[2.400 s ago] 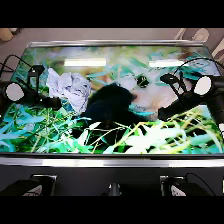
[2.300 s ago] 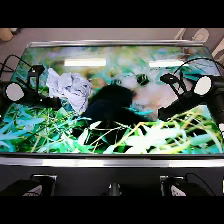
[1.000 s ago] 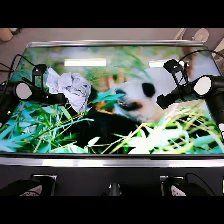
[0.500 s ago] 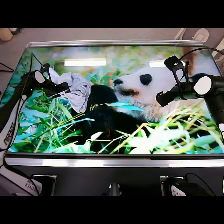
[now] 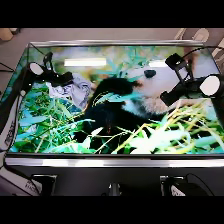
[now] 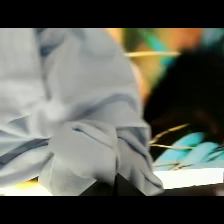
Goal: Fold the shirts.
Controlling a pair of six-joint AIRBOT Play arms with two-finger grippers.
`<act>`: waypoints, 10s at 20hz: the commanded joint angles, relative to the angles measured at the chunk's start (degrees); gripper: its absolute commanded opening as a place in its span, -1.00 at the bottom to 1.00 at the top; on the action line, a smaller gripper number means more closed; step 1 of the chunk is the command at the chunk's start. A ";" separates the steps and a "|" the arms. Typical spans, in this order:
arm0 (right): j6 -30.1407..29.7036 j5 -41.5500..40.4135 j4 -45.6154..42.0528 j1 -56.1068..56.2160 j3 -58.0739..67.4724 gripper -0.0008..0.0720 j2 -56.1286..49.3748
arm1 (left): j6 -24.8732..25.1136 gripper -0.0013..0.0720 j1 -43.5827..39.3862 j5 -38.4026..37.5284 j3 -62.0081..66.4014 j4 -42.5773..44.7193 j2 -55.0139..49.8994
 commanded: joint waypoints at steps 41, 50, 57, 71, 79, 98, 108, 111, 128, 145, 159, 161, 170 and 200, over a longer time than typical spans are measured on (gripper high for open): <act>8.66 6.08 11.52 -0.02 -29.09 0.96 -1.92 | -6.71 0.75 -18.18 12.31 -40.76 -3.41 12.98; 2.27 4.50 14.84 0.00 -25.94 -0.92 -7.19 | 5.62 -0.90 -18.27 13.57 -34.10 -2.56 21.27; -0.79 -4.20 -3.17 0.00 12.24 -0.91 19.32 | 10.84 -0.90 -18.25 14.21 -7.67 8.92 46.60; 2.38 -12.61 -8.24 0.00 20.68 -0.91 28.44 | -7.39 -0.90 -18.25 -6.88 -7.58 24.11 60.24; -4.85 -12.57 6.60 0.00 20.68 -0.91 -8.57 | -12.81 -0.90 -18.23 -6.54 -25.22 26.29 38.91; -0.48 10.84 0.39 -7.02 20.68 0.51 -24.20 | -3.48 0.94 -0.98 -23.74 -3.28 23.58 3.67; -1.57 27.78 9.16 -19.19 9.29 0.35 -24.00 | -3.56 0.37 10.03 -12.68 -23.89 4.13 5.38; -1.55 27.93 8.72 -19.21 9.11 0.38 -23.96 | -3.50 0.37 9.38 -9.49 -23.89 4.15 3.98; -0.85 19.76 7.69 -12.02 -12.33 0.52 -20.83 | 1.88 -0.90 7.85 -9.66 -23.08 3.74 2.67; -4.00 5.29 20.79 -12.04 -20.35 -0.92 -15.89 | 6.58 -0.91 7.69 -13.07 -23.04 3.74 17.27; -0.68 -18.99 7.32 -12.20 25.73 -0.92 33.90 | -2.14 -0.91 7.80 17.88 -3.76 4.61 69.22; 0.66 -14.34 6.54 -12.20 25.73 -0.92 34.71 | -2.10 -0.91 7.82 13.79 -3.74 5.27 70.44; -1.60 8.02 2.40 -12.20 25.66 -0.92 21.88 | -2.03 -0.91 7.87 -6.73 -3.93 11.52 60.57; -5.35 11.37 5.27 -12.20 15.02 -0.92 -25.94 | 9.60 -0.90 4.98 -23.08 -4.35 7.82 3.69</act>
